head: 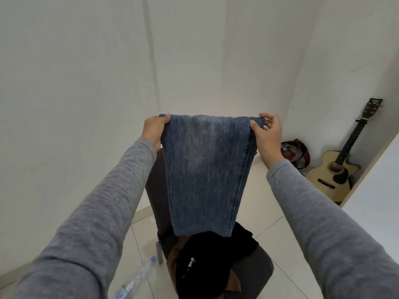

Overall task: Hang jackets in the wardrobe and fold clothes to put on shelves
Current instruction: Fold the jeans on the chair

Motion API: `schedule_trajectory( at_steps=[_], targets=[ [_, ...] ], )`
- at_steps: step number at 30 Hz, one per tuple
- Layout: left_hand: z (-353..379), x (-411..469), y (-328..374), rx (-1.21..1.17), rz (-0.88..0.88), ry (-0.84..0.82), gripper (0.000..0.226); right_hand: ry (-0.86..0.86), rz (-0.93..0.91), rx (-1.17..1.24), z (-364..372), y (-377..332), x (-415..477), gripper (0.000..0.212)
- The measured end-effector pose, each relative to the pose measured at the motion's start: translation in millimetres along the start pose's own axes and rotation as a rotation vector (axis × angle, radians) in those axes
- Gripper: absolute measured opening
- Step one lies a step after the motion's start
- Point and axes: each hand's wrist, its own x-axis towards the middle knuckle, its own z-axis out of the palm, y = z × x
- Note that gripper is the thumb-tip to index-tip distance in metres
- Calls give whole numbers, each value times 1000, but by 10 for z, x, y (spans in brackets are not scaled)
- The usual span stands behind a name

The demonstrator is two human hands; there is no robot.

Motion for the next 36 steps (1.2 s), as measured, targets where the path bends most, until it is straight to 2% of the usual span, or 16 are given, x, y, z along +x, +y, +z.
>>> schedule_trajectory(
  at_steps=[6,15,22,27,30,33,36],
  targets=[
    [45,42,-65,90,-3,-29,16,63,-81,-28,-58,8,-119,23],
    [314,145,-247,69,-48,-70,23,221,-219,-35,-179,-14,-251,21],
    [563,410,-581,-53,-148,-38,24,179,-277,-162,-310,120,-136,5],
    [894,618,-726,53,-110,-136,25,289,-178,-171,-472,373,142,4],
    [1085,802,-790,154,-66,-194,17,362,-125,-184,-593,481,336,4],
    [1290,949,-838,300,2,-238,9,403,-51,-162,-719,612,511,8],
    [1491,1059,-874,537,113,-251,18,394,19,-215,-827,724,582,8]
  ],
)
